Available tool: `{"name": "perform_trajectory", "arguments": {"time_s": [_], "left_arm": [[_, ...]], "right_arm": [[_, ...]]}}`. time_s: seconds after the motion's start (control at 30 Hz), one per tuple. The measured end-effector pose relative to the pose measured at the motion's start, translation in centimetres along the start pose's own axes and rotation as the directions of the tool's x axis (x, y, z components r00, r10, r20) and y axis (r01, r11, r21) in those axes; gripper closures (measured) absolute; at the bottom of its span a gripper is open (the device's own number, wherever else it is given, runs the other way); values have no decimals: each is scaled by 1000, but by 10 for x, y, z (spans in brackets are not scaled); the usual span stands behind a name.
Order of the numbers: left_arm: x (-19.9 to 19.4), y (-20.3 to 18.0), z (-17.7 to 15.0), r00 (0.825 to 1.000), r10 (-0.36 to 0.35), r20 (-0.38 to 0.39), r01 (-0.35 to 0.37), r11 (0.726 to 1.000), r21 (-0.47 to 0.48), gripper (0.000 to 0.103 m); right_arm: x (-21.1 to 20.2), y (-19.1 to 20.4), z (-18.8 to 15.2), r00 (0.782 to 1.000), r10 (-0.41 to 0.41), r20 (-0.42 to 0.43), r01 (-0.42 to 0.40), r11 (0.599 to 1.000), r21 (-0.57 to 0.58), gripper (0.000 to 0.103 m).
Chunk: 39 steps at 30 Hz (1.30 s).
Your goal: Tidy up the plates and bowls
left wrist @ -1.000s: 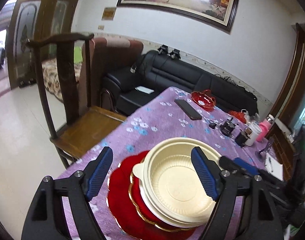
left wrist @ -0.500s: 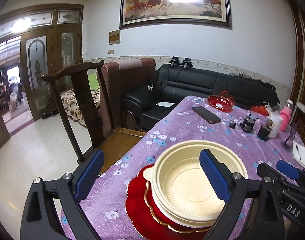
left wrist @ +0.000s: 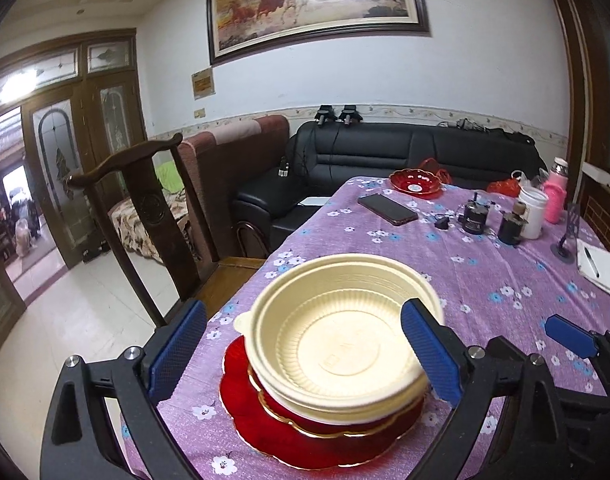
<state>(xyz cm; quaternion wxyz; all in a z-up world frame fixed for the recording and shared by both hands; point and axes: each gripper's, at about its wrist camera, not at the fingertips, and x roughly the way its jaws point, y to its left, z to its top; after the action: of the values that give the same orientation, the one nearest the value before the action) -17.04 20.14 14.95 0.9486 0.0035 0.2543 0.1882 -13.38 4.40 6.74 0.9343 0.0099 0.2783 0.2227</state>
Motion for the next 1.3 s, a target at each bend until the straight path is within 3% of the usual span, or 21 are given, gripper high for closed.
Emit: {"name": "perform_trajectory", "arguments": {"time_s": [0.17,0.37,0.5,0.8,1.3], "left_arm": [[-18,-12,-3,997,13,76,-14,1000,11,2],[-44,-17,-12,973,72,220,-67,997,-33,0],[-37,-18,-10,986,25,167,-21,999,-28,0],[-17,-9,-11,997,24,77,-19,997,-69,0],[4,-17,-12,999,34,10,-34,999,-40,0]], "right_arm": [[-6,0,-6,1000,-11,11,11,1000,-28,18],[-8,4,-13,1000,-7,12,8,998,-64,17],[-7,6,-16,1000,-1,5,2,997,-77,16],[5,21,-22,999,19,-43,-24,991,-130,15],[16,24,-16,996,49,-71,-58,991,-119,14]]}}
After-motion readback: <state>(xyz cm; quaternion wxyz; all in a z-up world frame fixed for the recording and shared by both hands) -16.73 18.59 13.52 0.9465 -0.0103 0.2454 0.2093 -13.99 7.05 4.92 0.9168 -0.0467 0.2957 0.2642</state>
